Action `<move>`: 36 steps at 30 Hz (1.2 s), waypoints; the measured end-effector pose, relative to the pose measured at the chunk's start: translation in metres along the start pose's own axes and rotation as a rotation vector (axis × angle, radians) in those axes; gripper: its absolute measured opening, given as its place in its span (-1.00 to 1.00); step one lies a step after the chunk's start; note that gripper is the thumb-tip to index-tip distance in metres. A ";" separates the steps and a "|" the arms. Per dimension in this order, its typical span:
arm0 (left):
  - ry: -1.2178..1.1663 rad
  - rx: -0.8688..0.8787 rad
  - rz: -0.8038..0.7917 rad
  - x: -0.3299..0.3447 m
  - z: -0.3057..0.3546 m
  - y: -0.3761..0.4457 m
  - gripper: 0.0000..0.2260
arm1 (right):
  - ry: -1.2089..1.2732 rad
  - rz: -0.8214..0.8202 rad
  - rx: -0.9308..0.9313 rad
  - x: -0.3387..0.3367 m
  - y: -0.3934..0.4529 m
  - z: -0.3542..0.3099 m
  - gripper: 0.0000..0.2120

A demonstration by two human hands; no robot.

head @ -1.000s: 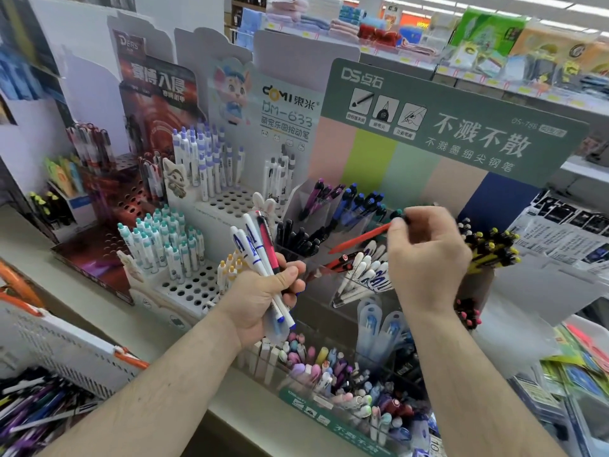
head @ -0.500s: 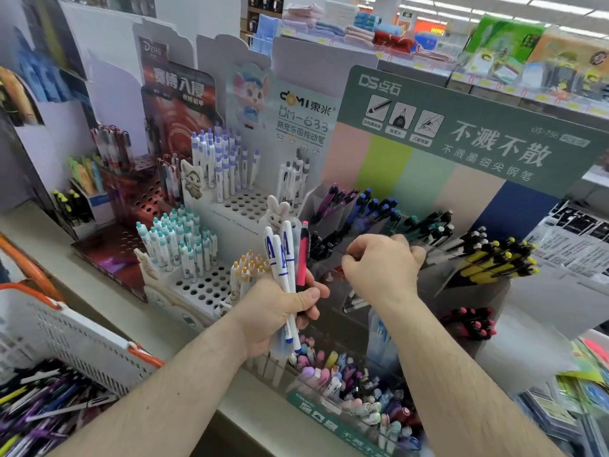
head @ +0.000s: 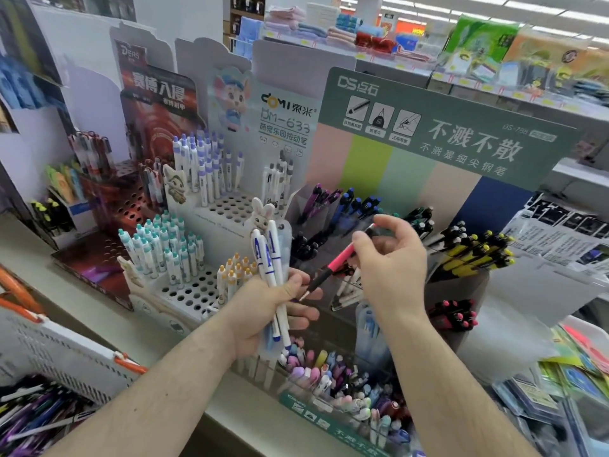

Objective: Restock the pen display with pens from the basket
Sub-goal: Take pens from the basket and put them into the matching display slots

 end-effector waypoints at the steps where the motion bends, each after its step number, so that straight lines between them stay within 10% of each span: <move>1: -0.008 0.009 0.014 -0.001 0.001 0.001 -0.84 | 0.048 0.051 0.026 -0.007 0.001 0.001 -0.78; 17: -0.367 0.141 -0.194 0.073 0.000 0.024 -0.82 | 0.242 0.303 0.267 -0.094 -0.014 0.017 -0.96; 25: -0.178 0.096 -0.222 0.107 -0.019 0.032 -0.83 | -0.136 0.613 -0.044 -0.177 -0.010 0.007 -0.89; 36: -0.005 0.037 -0.291 0.121 -0.039 0.028 -0.89 | -0.711 0.122 -0.018 -0.151 0.008 0.032 -0.91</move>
Point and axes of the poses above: each hand's wrist, its own y-axis towards the middle knuckle, its own x-axis out of the palm, z = x × y, the point moved 6 cm from there along y, towards the middle knuckle, and after that the axes turned 6 degrees about -x, right-handed, at the moved point
